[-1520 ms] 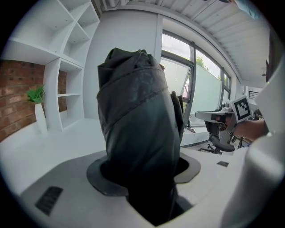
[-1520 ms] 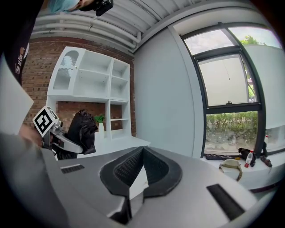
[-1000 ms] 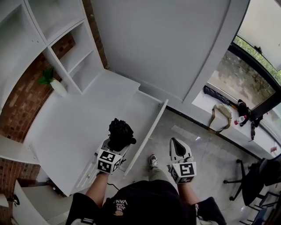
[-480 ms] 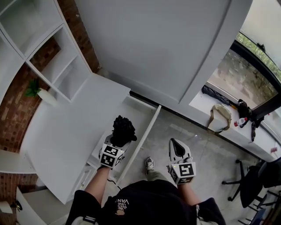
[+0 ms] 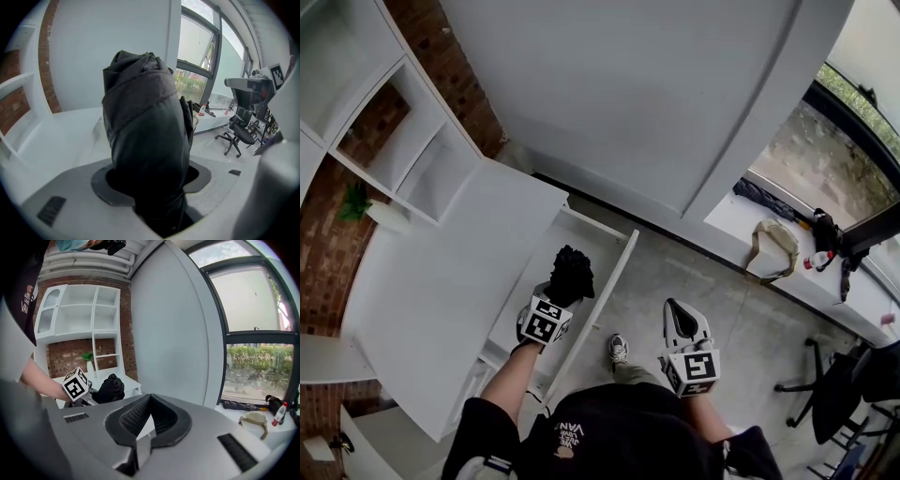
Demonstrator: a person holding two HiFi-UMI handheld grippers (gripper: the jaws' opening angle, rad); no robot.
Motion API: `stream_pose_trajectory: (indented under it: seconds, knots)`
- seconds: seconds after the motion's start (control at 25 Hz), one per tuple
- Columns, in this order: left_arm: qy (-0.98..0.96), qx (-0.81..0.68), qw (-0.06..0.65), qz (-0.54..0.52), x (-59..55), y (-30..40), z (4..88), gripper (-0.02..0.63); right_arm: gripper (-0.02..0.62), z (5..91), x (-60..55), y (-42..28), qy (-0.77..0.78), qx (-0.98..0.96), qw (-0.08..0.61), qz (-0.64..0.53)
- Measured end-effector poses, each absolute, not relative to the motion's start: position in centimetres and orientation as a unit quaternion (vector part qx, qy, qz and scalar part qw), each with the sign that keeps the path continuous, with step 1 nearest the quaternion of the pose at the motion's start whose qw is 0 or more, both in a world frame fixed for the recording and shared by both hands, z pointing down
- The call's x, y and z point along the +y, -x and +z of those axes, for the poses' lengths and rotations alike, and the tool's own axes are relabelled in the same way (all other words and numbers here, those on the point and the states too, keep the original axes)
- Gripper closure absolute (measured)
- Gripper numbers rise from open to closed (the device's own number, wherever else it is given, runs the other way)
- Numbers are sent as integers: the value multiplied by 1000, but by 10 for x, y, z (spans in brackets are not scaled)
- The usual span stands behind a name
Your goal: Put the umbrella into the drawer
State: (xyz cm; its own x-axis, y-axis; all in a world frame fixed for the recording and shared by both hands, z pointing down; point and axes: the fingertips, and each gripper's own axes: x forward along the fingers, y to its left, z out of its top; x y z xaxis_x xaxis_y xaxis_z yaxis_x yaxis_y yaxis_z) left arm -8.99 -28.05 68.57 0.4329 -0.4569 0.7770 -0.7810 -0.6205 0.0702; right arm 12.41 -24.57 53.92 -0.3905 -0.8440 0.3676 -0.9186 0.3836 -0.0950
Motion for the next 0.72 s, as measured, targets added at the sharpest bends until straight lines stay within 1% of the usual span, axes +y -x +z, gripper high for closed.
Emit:
stream_pose_trajectory:
  seconds: [0.2,0.4,0.72]
  knots:
    - [-805,-366,236,402,-295,85,714,350,600,550,-259,-132,-537,-818,136,152]
    - [-798,-354,241,424,-313,78,740,350,600,555,-271,-140,-536,-817,140,157]
    - [-772,-335,265,470,-332,72,764,350,600,566,-281,-144,-534,-815,146,170]
